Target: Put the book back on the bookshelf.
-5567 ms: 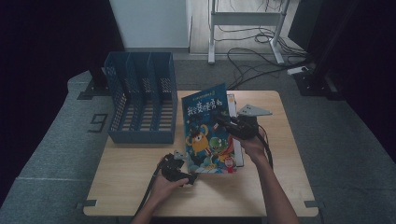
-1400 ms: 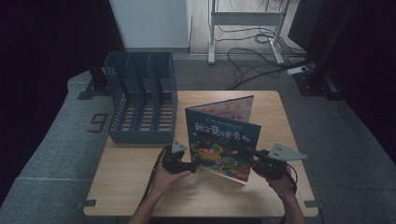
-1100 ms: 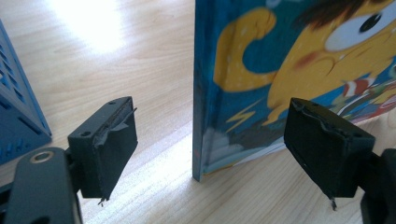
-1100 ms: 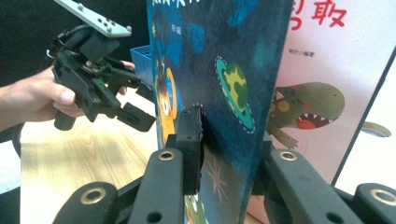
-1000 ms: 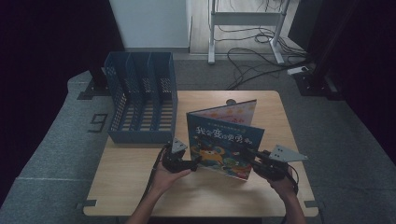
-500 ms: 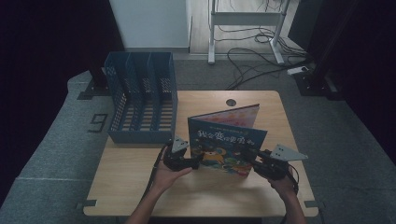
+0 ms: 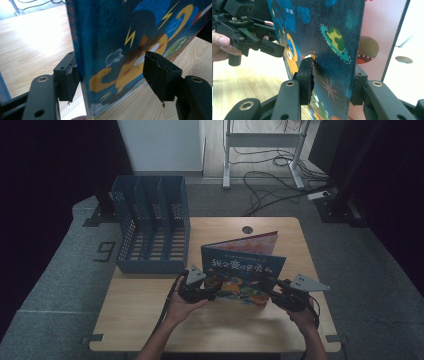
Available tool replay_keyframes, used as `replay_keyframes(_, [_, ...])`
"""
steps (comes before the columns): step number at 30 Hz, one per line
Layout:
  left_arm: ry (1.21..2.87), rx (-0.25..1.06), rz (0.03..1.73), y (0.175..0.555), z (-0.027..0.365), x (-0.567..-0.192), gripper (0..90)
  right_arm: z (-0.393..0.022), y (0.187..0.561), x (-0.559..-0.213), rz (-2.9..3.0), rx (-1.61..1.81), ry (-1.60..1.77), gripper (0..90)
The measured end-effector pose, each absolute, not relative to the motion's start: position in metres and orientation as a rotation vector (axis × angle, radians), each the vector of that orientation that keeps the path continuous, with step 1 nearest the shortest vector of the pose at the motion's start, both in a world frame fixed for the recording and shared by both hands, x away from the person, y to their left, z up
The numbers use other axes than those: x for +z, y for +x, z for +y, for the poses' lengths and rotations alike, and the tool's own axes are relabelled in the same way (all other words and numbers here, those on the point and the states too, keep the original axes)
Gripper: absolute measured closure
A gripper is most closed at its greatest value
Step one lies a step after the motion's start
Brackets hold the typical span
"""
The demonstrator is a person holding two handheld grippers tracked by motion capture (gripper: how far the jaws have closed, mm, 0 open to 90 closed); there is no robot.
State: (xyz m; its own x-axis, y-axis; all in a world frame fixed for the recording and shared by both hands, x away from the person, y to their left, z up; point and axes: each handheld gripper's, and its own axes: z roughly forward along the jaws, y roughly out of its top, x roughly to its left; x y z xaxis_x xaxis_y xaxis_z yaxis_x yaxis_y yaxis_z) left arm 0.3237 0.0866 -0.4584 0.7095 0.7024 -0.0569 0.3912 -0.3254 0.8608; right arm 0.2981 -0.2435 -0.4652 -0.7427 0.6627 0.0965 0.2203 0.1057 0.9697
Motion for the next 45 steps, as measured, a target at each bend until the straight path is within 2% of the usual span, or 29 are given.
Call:
replay_keyframes(7, [1.951, 0.421, 0.823, 0.323, 0.086, -0.454, 33.2, -0.244, 0.299, -0.466, 2.024, 1.680, 0.870, 60.3])
replay_keyframes(13, [1.955, 0.421, 0.796, 0.322, 0.089, -0.455, 40.2, -0.246, 0.300, -0.469, 2.028, 1.681, 0.877, 58.7])
replay_keyframes(23, [1.923, 0.431, 0.735, 0.321, 0.088, -0.454, 33.4, -0.249, 0.301, -0.472, 2.040, 1.670, 0.889, 56.4])
replay_keyframes(30, [1.902, 0.422, 0.715, 0.320, 0.089, -0.452, 33.6, -0.248, 0.302, -0.475, 2.051, 1.655, 0.887, 54.8])
replay_keyframes(36, [1.904, 0.436, 0.709, 0.319, 0.088, -0.453, 35.1, -0.248, 0.302, -0.475, 2.033, 1.639, 0.889, 49.8])
replay_keyframes(45, [1.903, 0.431, 0.688, 0.318, 0.087, -0.450, 32.6, -0.246, 0.303, -0.477, 2.030, 1.621, 0.883, 48.9])
